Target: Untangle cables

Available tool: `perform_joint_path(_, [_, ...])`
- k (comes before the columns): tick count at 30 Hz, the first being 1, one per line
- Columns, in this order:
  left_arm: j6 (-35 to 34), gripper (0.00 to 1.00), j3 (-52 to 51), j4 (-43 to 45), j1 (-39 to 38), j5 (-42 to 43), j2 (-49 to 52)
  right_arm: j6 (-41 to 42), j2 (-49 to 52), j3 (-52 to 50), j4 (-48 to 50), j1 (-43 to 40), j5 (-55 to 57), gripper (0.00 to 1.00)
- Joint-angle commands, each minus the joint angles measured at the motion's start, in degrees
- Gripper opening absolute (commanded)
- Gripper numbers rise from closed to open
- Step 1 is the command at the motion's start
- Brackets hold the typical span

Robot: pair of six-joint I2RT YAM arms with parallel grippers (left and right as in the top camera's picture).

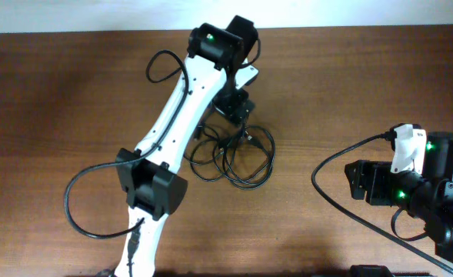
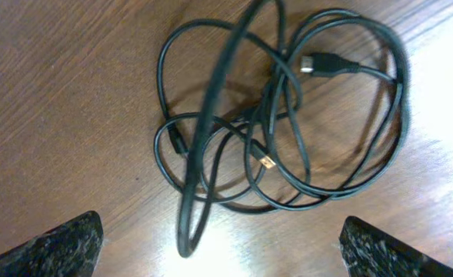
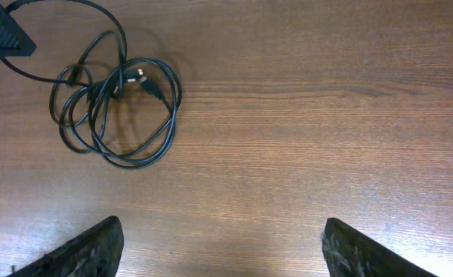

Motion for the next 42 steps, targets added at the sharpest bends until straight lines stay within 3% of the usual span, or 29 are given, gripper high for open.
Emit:
perform_joint_path(1, [1.6,0.99,-4.2,0.63,0.96,0.87,0.46,-0.57,-0.39,0.92,0.0,0.31,-0.07,0.82])
perform_joint_path(6, [2.45,0.99,-9.9,4.31,1.95,0.85,0.46,-0.57,-0.39,0.92,0.0,0.31,-0.07,0.82])
perform_joint_path(7, [2.47,0.86,-10.88,5.16,1.97,0.85,0.46,-0.57,-0.39,0.92,0.02,0.31,-0.07,0.82])
perform_joint_path(8, [2.47,0.32,-11.41,5.64,1.97,0.81,0.46,-0.57,-0.39,0.92,0.0,0.31,-0.07,0.82])
perform_joint_path(9, [2.4,0.0,-11.5,5.86,1.97,0.9,0.46,-0.57,-0.39,0.92,0.02,0.31,-0.07,0.82])
perform_joint_path(16, [1.7,0.0,-7.85,4.5,1.03,1.11,-1.62,-0.57,-0.39,0.92,0.04,0.31,-0.07,0.82])
perform_joint_path(22, [-0.24,0.0,6.97,-1.46,0.31,0.85,-9.46,-0.57,-0.39,0.92,0.02,0.31,-0.07,0.82])
perform_joint_path(26, [-1.31,0.0,13.0,-1.53,0.35,-2.03,-20.04,-0.57,-0.39,0.92,0.02,0.31,-0.07,0.82])
perform_joint_path(29, [-5.7,0.0,13.77,-1.25,0.37,-9.97,-32.52,-0.57,-0.37,0.92,0.02,0.31,-0.07,0.82])
perform_joint_path(34, [-7.98,0.0,13.75,-0.52,0.37,-11.54,-44.98,-0.57,-0.37,0.92,0.02,0.31,-0.09,0.82])
perform_joint_path(37, [-8.02,0.0,13.0,-0.5,0.37,-12.63,-46.58,-0.57,-0.39,0.92,0.0,0.31,-0.11,0.82])
perform_joint_path(42, [-8.44,0.0,8.66,0.37,0.35,-11.82,-41.16,-0.57,-0.39,0.92,-0.02,0.33,-0.61,0.82])
